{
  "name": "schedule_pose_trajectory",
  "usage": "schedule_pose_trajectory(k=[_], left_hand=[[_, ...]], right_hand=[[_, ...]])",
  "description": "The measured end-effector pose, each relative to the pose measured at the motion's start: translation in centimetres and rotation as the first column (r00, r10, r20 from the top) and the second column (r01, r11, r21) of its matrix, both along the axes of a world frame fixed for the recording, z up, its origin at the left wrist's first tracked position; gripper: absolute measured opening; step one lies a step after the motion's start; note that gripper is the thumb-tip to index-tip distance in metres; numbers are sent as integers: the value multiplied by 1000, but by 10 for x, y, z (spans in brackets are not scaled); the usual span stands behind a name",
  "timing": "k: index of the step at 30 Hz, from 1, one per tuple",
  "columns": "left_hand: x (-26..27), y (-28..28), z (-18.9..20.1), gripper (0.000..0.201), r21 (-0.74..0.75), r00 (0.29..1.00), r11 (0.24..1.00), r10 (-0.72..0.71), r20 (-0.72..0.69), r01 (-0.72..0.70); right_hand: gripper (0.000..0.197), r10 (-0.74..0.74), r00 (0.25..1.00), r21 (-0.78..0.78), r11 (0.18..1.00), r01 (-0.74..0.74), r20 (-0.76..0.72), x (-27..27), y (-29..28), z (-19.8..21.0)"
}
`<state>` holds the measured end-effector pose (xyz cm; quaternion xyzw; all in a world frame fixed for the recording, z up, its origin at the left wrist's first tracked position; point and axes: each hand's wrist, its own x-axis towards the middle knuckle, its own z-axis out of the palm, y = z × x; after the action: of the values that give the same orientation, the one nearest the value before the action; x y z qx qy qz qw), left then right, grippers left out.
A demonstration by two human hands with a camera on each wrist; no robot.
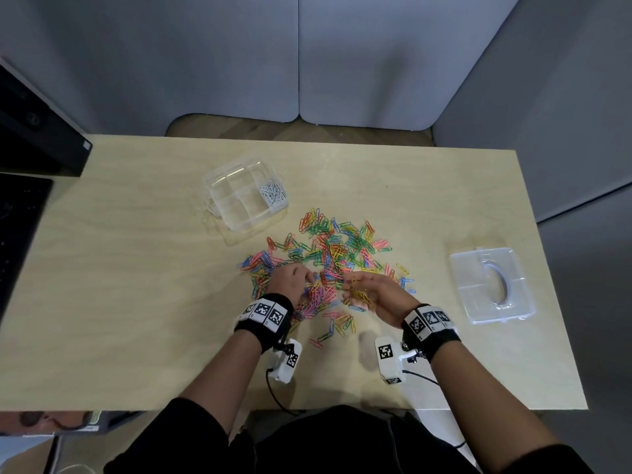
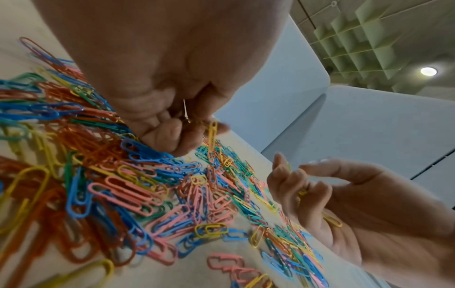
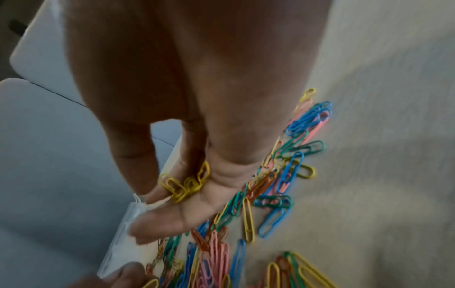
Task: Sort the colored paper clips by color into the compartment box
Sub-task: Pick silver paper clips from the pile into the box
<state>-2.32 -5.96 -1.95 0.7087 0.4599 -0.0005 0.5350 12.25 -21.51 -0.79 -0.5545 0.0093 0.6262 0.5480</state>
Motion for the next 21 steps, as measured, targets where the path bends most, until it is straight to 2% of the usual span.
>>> schedule_pose_trajectory(k=[2, 3, 4, 5, 6, 8, 9, 10, 12, 14, 16, 17, 19, 21], left_hand=[[-1, -1, -1, 29, -45, 998, 997, 66, -2, -66], [-1, -2, -1, 25, -66, 997, 995, 78, -3, -78], [-1, -3, 0, 24, -91, 997, 993, 82, 1, -81], [-1, -5, 1, 25, -111, 997, 991, 79, 9, -78], [-2, -5, 1, 30, -115, 997, 991, 71, 17, -69], [-5, -7, -1, 46, -25, 1000, 1000, 4, 8, -4], [-7, -8, -1, 50, 45, 999, 998, -44, -8, 44], [-9, -8, -3, 51, 96, 996, 992, -85, -16, 86], [-13, -7, -8, 43, 172, 992, 977, -126, -13, 127], [-14, -5, -6, 22, 238, 989, 960, -140, -38, 145], [-12, -5, -6, 19, 285, 989, 947, -139, -53, 149], [-9, -6, -7, 24, 293, 990, 946, -123, -64, 137], [-3, -8, -7, 33, 309, 989, 943, -90, -117, 122], [3, -9, -9, 30, 318, 981, 937, -93, -168, 144]], right_hand=[[14, -15, 1000, 8, 1000, 15, 7, -2, 2, 1], [11, 26, 993, -9, 1000, -25, 114, -2, 3, 0], [9, 113, 947, -52, 993, -102, 301, -2, 5, -2], [9, 230, 827, -132, 973, -189, 512, -2, 6, -5], [11, 339, 649, -229, 940, -251, 681, -1, 8, -9], [13, 485, 295, -395, 862, -317, 823, -1, 14, -15], [13, 524, 156, -454, 825, -337, 837, -2, 17, -18], [11, 535, 58, -486, 802, -347, 843, -3, 19, -22], [7, 531, -14, -502, 792, -347, 847, -5, 19, -27], [13, 518, -7, -491, 806, -330, 856, -4, 16, -29], [12, 481, 93, -433, 845, -312, 872, -3, 13, -28], [10, 457, 189, -395, 872, -289, 869, -2, 11, -27], [7, 377, 453, -298, 924, -238, 808, 2, 6, -28], [7, 231, 739, -181, 972, -149, 633, 4, 7, -23]])
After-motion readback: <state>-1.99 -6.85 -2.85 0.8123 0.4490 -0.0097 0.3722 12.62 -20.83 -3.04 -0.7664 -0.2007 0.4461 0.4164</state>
